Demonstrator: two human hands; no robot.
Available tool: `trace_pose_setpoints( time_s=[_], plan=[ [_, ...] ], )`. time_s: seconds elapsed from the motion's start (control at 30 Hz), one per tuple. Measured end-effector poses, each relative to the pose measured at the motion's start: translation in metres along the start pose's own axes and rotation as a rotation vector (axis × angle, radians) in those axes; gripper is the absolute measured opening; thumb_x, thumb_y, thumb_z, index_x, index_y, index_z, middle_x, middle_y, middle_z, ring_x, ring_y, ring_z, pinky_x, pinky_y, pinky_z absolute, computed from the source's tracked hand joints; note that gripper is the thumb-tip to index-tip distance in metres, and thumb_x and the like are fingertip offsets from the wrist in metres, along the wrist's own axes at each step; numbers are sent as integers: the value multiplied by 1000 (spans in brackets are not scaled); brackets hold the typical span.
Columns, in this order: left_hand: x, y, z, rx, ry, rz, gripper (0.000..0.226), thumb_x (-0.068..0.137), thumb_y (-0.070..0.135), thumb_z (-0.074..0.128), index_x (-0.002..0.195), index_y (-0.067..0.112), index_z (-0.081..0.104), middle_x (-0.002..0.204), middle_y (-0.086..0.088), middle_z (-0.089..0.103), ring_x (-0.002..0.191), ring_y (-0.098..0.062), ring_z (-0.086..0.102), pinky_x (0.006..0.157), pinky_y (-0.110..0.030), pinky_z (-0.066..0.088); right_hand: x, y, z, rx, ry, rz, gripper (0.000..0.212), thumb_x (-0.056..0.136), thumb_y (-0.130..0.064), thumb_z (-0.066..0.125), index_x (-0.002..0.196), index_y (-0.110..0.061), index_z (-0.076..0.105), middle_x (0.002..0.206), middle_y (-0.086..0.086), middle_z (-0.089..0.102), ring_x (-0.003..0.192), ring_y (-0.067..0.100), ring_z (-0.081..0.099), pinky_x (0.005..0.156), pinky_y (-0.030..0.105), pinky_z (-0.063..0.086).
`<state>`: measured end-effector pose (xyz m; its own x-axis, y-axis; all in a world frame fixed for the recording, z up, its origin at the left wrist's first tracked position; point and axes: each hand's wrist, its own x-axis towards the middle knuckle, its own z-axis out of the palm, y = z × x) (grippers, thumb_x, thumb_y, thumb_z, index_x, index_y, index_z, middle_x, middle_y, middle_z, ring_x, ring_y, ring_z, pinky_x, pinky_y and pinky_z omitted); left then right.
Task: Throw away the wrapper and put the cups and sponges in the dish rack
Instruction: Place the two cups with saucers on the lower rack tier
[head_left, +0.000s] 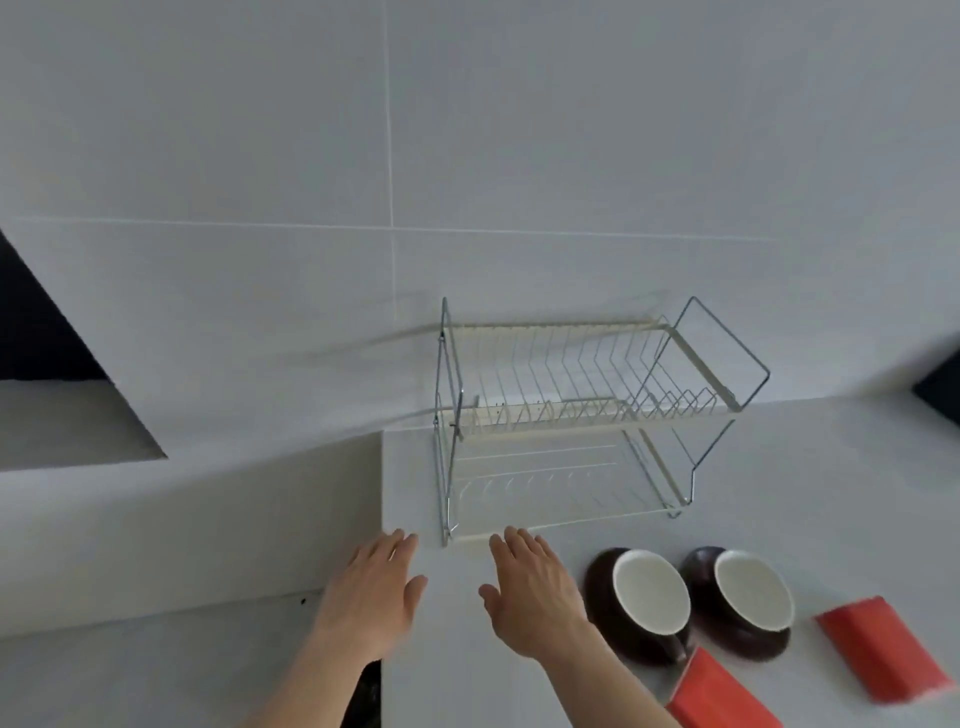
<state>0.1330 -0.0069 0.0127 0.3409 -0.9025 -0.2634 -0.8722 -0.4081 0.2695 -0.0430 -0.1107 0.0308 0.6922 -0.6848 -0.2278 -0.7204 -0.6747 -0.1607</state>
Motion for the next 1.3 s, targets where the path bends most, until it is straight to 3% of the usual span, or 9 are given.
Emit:
trace_pose_setpoints(
  time_s=[0.13,0.3,0.53,0.73,0.9,1.07,1.3],
  plan=[
    [11,64,12,18,-4,10,65,101,52,18,158,21,21,166,3,23,154,-20,17,125,-36,17,-14,71,-9,46,-3,24,63,101,-39,47,153,-9,27,161,10,28,151,27,20,126,38,14],
    [29,133,30,-56,10,-59,60,104,47,32,158,22,22,165,3,26,152,-17,23,125,-34,21,-22,152,-24,130,9,66,58,101,-38,46,151,-11,33,158,7,35,148,24,27,125,35,15],
    [42,198,57,-203,-38,-176,60,102,49,34,156,24,24,161,5,33,146,-18,33,117,-35,33,-23,228,-22,307,-82,239,61,99,-42,52,150,-14,34,154,1,41,140,24,41,112,36,37],
    [52,224,76,-366,-125,-256,67,99,54,42,156,24,26,159,2,35,144,-19,37,114,-37,37,-20,251,-9,430,-143,302,64,96,-39,60,150,-15,37,152,0,45,138,23,44,110,36,40],
    [62,243,88,-525,-255,-385,87,87,67,50,155,19,26,155,-4,44,139,-23,47,112,-39,40,-14,259,-7,413,-158,275,57,96,-38,60,145,-15,44,143,1,51,132,24,49,104,35,43],
    [70,257,96,-617,-308,-463,89,84,61,57,155,18,26,150,-5,51,135,-25,49,107,-37,42,-7,269,-1,296,-231,239,32,94,-42,59,111,-15,54,124,5,59,113,28,59,89,36,48],
    [71,255,101,-756,-286,-543,81,83,46,64,152,21,30,144,-5,56,127,-25,54,99,-33,45,2,269,2,116,-328,186,41,96,-44,55,121,-11,58,123,8,64,113,32,61,91,38,47]
  ],
)
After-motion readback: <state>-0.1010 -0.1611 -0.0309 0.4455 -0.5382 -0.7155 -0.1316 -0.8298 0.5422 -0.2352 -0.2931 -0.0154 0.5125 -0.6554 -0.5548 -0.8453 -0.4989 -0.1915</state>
